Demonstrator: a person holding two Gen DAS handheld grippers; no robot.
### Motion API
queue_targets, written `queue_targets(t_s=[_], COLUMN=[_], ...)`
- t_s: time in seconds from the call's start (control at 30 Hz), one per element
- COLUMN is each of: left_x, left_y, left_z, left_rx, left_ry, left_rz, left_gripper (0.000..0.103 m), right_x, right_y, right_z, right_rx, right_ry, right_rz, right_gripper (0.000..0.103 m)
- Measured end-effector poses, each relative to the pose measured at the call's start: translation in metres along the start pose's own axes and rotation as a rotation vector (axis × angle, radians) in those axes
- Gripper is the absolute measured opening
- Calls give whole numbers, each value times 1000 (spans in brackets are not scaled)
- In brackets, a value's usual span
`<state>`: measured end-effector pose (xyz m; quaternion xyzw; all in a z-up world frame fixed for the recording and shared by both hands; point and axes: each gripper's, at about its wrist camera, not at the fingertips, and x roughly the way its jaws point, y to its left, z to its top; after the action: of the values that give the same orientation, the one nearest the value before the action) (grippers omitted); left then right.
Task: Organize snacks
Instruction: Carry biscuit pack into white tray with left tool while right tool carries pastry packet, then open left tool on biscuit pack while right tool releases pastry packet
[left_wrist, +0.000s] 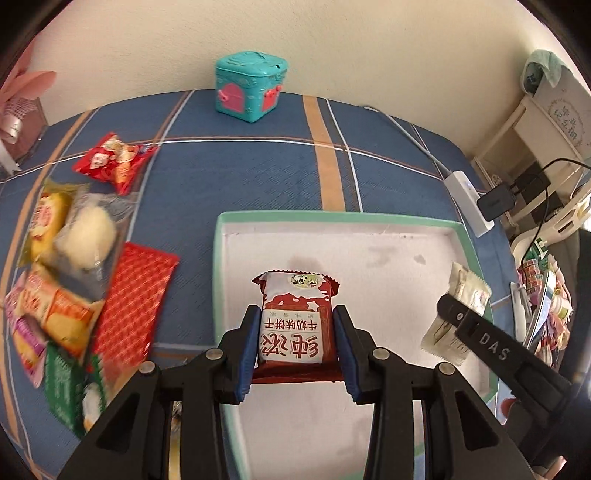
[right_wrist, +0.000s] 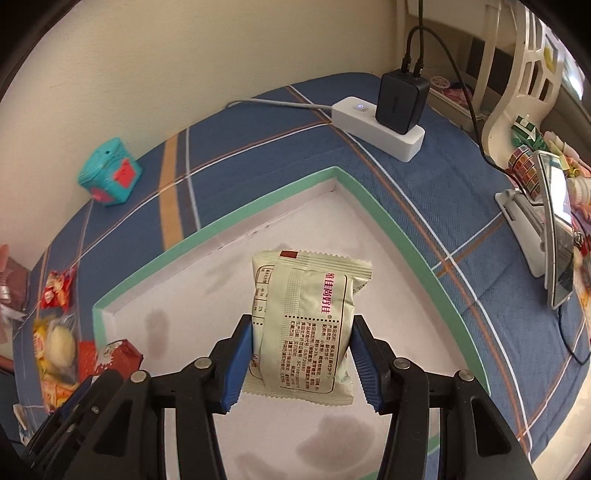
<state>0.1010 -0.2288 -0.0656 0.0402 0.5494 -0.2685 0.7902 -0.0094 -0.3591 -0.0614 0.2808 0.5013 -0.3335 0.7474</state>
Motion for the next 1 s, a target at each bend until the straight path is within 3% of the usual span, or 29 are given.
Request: queue_targets(t_s=[0.3,0.6,0.7,0.83,1.0], left_x=[31,39,35,26,10], left_y=[-11,-15,-19,-20,-15], left_z=[16,22,22,25,25], left_rx=[27,44,50,53,44], left_ry=[5,14,12,0,-12], left_rz=[-1,-5,5,16,33], left_gripper=[41,41,42,51,54], right_x=[41,49,49,45,30], right_y=[-3,5,6,11,21], right_z=[15,23,24,22,17], right_rx=[6,-29,-28,-55,-91], right_ry=[28,19,28,29,3], right_rz=[-38,-55,-32,-30,-39], right_gripper=[54,57,60,74,89])
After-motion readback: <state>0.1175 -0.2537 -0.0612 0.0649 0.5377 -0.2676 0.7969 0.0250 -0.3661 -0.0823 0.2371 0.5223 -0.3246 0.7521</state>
